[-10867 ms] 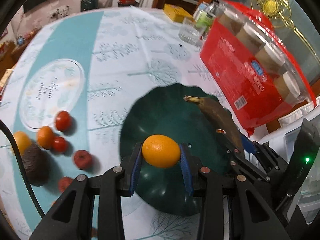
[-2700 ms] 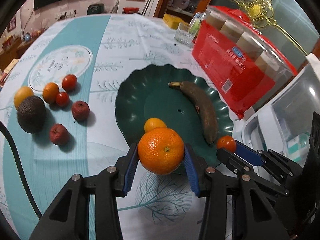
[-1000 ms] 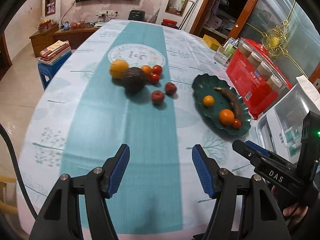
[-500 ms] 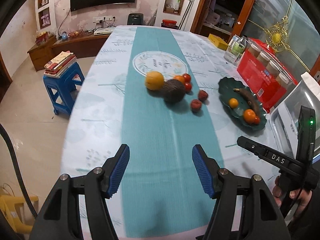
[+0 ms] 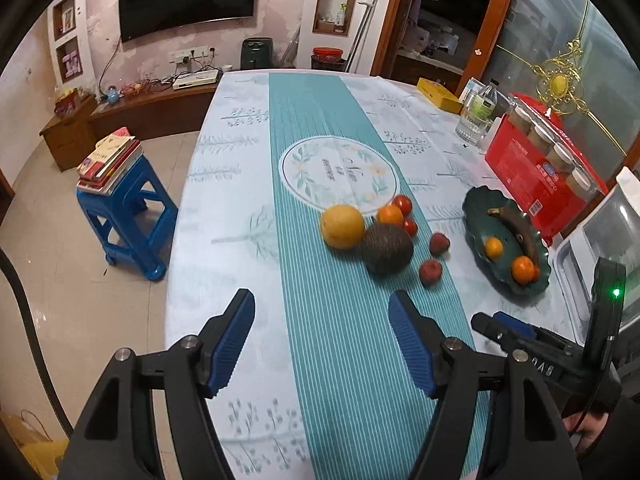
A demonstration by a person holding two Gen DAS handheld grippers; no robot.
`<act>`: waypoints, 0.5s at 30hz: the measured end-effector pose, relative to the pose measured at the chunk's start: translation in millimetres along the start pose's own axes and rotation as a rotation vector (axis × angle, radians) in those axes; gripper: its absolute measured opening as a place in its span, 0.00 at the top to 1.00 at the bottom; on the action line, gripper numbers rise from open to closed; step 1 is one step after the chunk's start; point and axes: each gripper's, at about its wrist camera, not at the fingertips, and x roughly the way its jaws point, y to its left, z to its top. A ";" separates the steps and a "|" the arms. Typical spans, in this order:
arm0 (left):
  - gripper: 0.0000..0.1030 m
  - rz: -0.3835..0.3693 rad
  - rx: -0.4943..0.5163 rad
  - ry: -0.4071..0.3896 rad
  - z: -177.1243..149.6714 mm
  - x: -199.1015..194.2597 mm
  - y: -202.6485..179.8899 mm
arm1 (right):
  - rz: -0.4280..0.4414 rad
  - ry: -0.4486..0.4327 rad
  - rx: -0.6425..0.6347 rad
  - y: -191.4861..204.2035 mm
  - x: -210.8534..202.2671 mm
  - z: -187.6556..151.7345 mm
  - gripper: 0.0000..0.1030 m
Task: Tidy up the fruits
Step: 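Move the left tool onto the yellow grapefruit while the right tool approaches a red fruit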
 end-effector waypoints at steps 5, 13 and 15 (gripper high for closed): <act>0.29 0.003 0.032 0.026 36.1 24.9 -0.7 | -0.021 -0.001 -0.054 12.2 15.2 17.2 0.48; 0.27 0.016 0.058 0.078 77.5 74.3 -10.7 | -0.059 0.035 -0.145 22.3 46.8 35.5 0.48; 0.27 0.015 0.049 0.094 84.9 87.7 -12.9 | -0.067 0.044 -0.158 22.7 52.9 37.2 0.48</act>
